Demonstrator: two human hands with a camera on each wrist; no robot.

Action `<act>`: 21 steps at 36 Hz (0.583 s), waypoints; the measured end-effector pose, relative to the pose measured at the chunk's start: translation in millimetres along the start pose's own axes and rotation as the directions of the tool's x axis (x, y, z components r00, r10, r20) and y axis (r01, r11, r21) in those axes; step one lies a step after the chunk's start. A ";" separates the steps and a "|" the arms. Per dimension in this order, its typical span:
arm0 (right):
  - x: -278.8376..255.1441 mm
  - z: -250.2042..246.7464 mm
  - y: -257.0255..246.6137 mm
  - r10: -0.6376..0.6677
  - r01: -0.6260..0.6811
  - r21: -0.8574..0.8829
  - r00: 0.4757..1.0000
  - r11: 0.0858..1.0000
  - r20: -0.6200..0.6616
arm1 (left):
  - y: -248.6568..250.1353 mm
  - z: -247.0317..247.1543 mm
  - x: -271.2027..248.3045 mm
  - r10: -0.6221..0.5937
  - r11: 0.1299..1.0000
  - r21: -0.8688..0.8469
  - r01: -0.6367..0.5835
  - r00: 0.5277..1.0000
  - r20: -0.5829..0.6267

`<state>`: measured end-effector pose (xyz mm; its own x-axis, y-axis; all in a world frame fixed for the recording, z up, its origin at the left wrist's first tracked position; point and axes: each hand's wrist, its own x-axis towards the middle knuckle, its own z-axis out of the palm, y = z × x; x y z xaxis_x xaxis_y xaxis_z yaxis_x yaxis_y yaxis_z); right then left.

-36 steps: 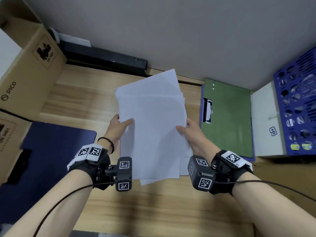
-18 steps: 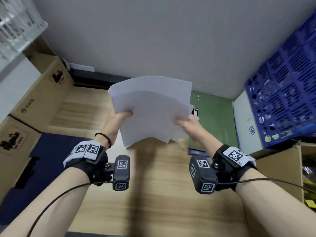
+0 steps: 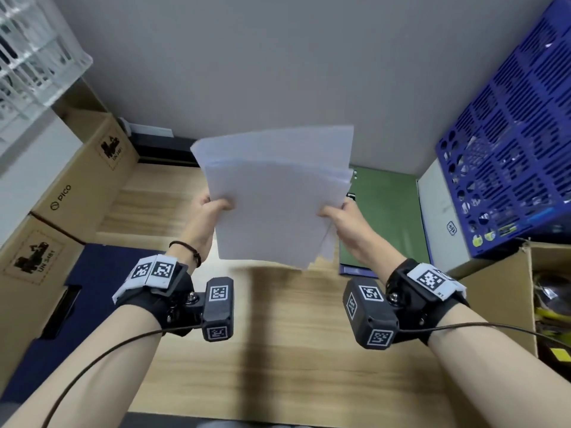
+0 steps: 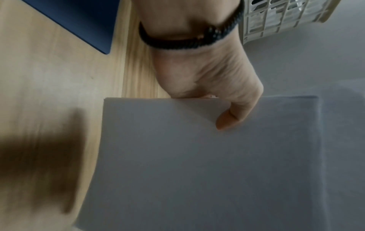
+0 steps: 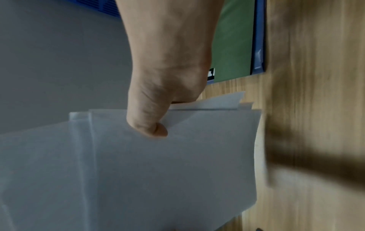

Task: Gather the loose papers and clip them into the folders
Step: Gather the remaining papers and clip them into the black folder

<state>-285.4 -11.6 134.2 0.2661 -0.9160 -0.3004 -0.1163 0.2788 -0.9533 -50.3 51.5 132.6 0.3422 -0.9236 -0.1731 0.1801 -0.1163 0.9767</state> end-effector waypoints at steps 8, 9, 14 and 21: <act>-3.8 -10.5 30.3 0.061 -0.054 -0.154 0.997 0.987 0.038 | -24.0 -8.0 -10.9 -0.043 0.996 0.077 0.048 0.997 -0.060; -4.7 -11.0 31.5 0.044 -0.041 -0.133 0.999 0.990 0.023 | -24.3 -8.1 -10.5 -0.046 0.996 0.073 0.051 0.996 -0.075; -4.2 -11.7 34.3 -0.045 0.042 -0.072 0.998 0.997 -0.037 | -26.9 -15.8 -9.1 -0.033 0.997 0.065 0.039 0.996 -0.086; -0.8 -4.5 38.6 -0.098 0.089 -0.170 0.994 0.981 -0.042 | -36.6 -35.6 -15.4 -0.053 0.994 0.091 0.065 0.991 -0.125</act>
<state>-294.4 -1.5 97.8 0.2356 -0.9501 -0.2043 -0.2533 0.1429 -0.9568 -29.4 83.0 95.0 0.4450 -0.8631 -0.2389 0.1168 -0.2086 0.9710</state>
